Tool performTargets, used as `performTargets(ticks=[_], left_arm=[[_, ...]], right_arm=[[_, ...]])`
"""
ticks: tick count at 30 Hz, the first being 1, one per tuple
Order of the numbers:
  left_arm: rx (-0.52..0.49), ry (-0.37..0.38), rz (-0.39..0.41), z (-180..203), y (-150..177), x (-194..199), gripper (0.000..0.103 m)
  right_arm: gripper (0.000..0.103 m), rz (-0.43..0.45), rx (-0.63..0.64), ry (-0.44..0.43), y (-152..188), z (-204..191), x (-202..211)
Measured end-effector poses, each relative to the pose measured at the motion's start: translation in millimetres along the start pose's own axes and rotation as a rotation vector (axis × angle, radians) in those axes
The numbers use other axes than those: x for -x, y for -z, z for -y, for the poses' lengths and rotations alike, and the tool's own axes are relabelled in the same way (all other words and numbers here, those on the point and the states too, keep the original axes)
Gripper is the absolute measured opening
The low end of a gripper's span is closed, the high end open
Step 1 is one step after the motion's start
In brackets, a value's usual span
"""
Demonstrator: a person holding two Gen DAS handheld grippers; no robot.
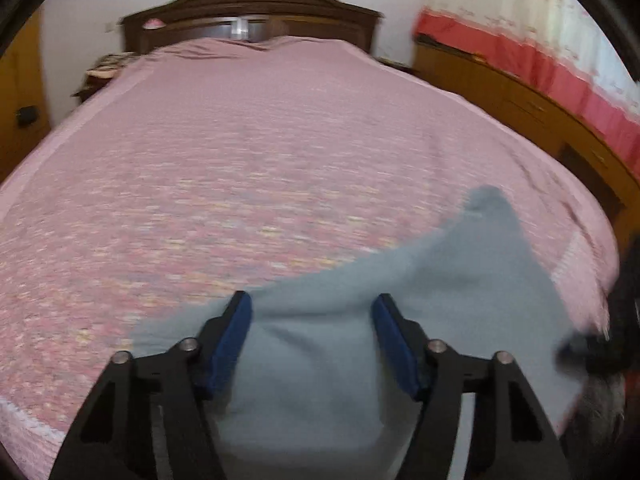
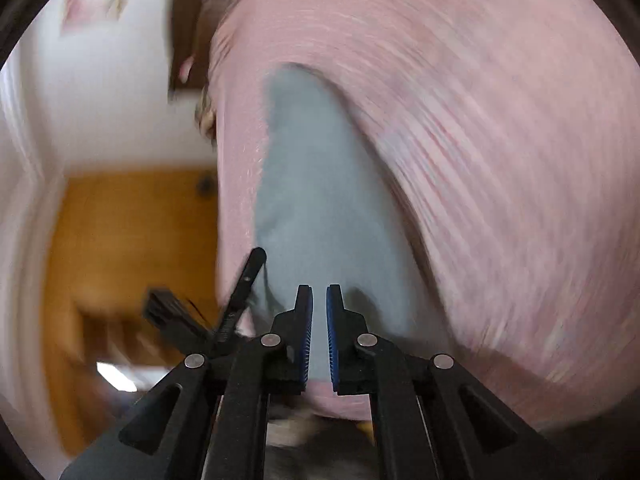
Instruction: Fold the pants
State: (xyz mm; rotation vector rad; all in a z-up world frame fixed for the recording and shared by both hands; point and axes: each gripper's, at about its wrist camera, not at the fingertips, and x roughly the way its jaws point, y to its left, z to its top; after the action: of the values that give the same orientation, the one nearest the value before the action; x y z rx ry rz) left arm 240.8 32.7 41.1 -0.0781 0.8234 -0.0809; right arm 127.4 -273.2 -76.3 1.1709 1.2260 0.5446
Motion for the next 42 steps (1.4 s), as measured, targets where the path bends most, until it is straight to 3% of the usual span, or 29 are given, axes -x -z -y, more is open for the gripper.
performTargets(ticks=[2, 4, 6, 7, 8, 10, 12, 13, 15, 16, 17, 18, 21, 23, 26, 30, 33, 36, 38, 42], left_arm=[[0.038, 0.017, -0.025, -10.8, -0.8, 1.3, 0.051], [0.021, -0.029, -0.03, -7.9, -1.9, 11.8, 0.051], [-0.005, -0.102, 0.007, 3.3, -2.4, 29.0, 0.057], [-0.021, -0.103, 0.046, 7.0, -1.2, 39.9, 0.065], [-0.039, -0.073, 0.078, 18.4, -1.2, 49.1, 0.071], [-0.085, 0.017, 0.13, 35.8, -1.7, 59.2, 0.076], [-0.118, 0.044, 0.121, 45.6, -3.9, 49.7, 0.076], [-0.117, 0.046, 0.09, 46.7, -5.2, 38.2, 0.074], [-0.089, 0.024, -0.024, 39.1, -3.5, 7.8, 0.058], [-0.078, 0.009, -0.066, 33.7, -2.0, -2.0, 0.057], [-0.058, 0.034, -0.073, 25.6, 1.8, -4.6, 0.057], [-0.051, 0.029, -0.046, 19.9, 5.4, 0.4, 0.057], [-0.143, -0.176, 0.009, 21.0, 16.9, 15.6, 0.058], [-0.161, -0.185, 0.019, 19.9, 24.4, 23.8, 0.058], [-0.174, -0.28, 0.03, 18.0, 34.1, 35.7, 0.07], [-0.14, -0.322, 0.017, 6.8, 50.4, 45.6, 0.085], [-0.063, -0.251, 0.002, -10.9, 58.2, 58.2, 0.085], [-0.012, -0.196, 0.003, -24.6, 66.7, 74.0, 0.086], [-0.018, -0.188, 0.006, -31.4, 77.7, 84.9, 0.086], [-0.007, -0.154, -0.006, -42.7, 95.2, 97.5, 0.086]], right_arm=[[0.006, 0.131, -0.043, 0.024, 23.3, 13.4, 1.2], [0.005, 0.293, 0.015, 0.112, 50.5, 4.0, 2.9], [0.005, 0.345, 0.119, 0.245, 67.5, -21.6, -5.5], [0.005, 0.383, 0.19, 0.31, 75.8, -38.5, -8.4], [0.005, 0.412, 0.219, 0.318, 80.7, -46.6, -7.6], [0.008, 0.443, 0.286, 0.25, 89.5, -65.3, -10.3], [0.011, 0.426, 0.351, 0.231, 90.7, -77.1, -20.9], [0.011, 0.416, 0.381, 0.231, 89.8, -78.5, -27.5], [0.011, 0.4, 0.375, 0.224, 81.6, -62.8, -32.3], [0.011, 0.39, 0.353, 0.234, 72.9, -53.2, -29.9], [0.01, 0.373, 0.313, 0.263, 70.1, -40.5, -33.9], [0.0, 0.364, 0.29, 0.262, 68.2, -30.2, -35.6], [0.0, 0.371, 0.214, 0.139, 59.5, 6.4, -18.4], [0.0, 0.39, 0.192, 0.12, 58.6, 14.1, -9.4], [0.0, 0.415, 0.167, 0.109, 62.8, 22.7, 2.4], [0.0, 0.481, 0.126, 0.088, 77.0, 29.9, 13.1], [0.001, 0.528, 0.048, 0.05, 78.5, 43.9, 27.3], [0.021, 0.619, 0.025, 0.089, 85.6, 48.8, 48.3], [0.034, 0.629, 0.066, 0.101, 87.7, 54.7, 65.6], [0.051, 0.677, 0.132, 0.036, 94.7, 63.2, 93.7]])
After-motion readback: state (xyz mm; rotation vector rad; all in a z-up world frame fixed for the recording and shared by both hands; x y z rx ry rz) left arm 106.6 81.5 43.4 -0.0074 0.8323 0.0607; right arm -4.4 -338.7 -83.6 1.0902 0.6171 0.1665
